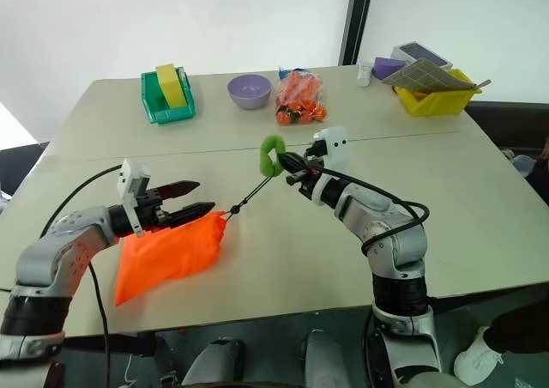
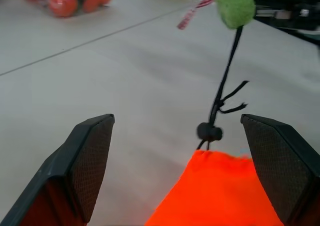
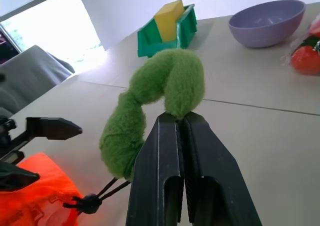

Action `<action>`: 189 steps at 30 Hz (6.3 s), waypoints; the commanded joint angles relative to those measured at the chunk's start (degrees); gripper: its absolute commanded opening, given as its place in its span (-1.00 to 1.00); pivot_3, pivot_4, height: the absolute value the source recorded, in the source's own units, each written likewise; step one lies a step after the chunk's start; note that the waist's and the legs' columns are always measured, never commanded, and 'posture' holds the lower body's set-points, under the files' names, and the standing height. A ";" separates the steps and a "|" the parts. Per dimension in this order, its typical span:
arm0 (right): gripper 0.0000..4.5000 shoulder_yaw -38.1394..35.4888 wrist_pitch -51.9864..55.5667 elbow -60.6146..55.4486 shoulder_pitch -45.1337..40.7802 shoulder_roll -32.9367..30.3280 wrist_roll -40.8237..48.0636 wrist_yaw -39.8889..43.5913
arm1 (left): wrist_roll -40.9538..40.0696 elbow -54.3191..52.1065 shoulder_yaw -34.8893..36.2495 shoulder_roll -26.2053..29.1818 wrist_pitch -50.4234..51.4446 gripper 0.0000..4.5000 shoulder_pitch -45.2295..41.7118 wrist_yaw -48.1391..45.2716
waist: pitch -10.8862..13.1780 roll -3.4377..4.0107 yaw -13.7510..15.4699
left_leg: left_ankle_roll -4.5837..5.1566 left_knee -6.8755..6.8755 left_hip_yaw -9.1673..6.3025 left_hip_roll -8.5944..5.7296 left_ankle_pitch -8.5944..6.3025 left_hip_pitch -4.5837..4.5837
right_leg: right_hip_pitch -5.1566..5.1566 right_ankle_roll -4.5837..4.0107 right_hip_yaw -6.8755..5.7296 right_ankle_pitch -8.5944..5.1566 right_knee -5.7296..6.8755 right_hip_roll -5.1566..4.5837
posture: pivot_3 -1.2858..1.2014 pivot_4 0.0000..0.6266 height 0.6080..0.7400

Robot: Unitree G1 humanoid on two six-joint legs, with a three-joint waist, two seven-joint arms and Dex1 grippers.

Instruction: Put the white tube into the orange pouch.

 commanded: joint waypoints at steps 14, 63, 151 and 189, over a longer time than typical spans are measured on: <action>-1.00 1.42 -2.09 -8.00 0.55 -0.81 4.29 0.98 | 8.48 24.21 -14.44 -1.71 -2.45 0.98 -19.00 -22.20 | -0.01 -0.01 0.02 | 0.01 -0.03 -0.02 0.01 0.00 -0.02 | -0.03 0.16 0.00 0.05 0.04 0.04 | 0.03 -0.52 1.00; -1.00 1.63 -5.50 -5.34 1.14 -1.30 3.82 -3.01 | 11.43 -3.86 -3.37 -4.06 -11.02 0.79 0.95 -2.57 | 0.00 0.00 0.10 | 0.02 -0.06 -0.03 0.03 0.00 0.03 | -0.03 0.19 0.03 0.05 0.10 -0.01 | 0.03 -0.52 1.00; -1.00 -0.70 -2.12 -6.41 1.97 2.19 19.69 -5.47 | 15.32 48.16 -22.78 -5.35 -21.55 0.79 -34.75 -35.17 | 0.03 0.04 1.26 | 0.07 0.05 -0.04 0.01 0.02 -0.09 | -0.04 0.25 -0.03 0.05 0.09 0.04 | 0.03 -0.52 1.00; -1.00 -9.82 -16.47 12.36 -7.09 4.15 5.13 -22.04 | 21.76 29.36 -21.64 1.18 -23.68 -0.89 -16.17 -31.99 | 0.04 0.08 0.99 | 0.08 0.02 -0.04 0.02 0.03 0.00 | -0.02 0.20 -0.01 0.05 0.17 0.05 | 0.03 -0.52 1.00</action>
